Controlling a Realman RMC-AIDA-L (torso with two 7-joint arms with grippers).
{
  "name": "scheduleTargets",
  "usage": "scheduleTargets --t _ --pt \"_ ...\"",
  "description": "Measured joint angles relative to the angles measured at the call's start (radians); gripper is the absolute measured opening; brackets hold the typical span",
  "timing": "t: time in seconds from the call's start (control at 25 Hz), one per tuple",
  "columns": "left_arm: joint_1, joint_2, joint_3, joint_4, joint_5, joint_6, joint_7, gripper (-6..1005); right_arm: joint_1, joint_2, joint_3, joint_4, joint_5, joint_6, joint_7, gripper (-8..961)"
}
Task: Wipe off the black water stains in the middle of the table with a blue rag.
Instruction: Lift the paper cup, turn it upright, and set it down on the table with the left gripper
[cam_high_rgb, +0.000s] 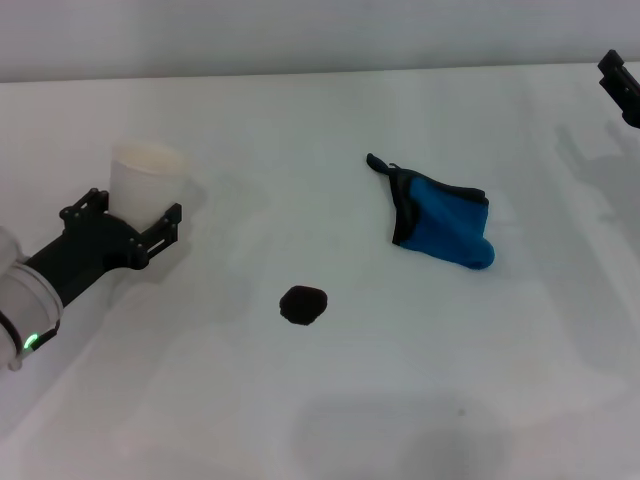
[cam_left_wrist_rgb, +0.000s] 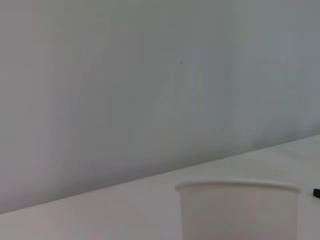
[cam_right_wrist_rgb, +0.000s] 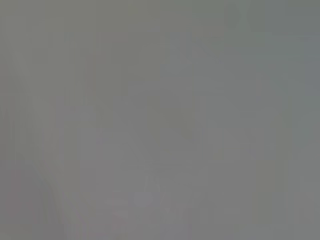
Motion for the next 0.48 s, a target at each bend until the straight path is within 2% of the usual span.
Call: scheduleTargets --t 0.48 --pt "0.004 0.003 0.003 -0.039 -0.014 0.012 0.005 767 -0.001 0.002 -0.003 0.003 -0.004 -0.01 0.005 837"
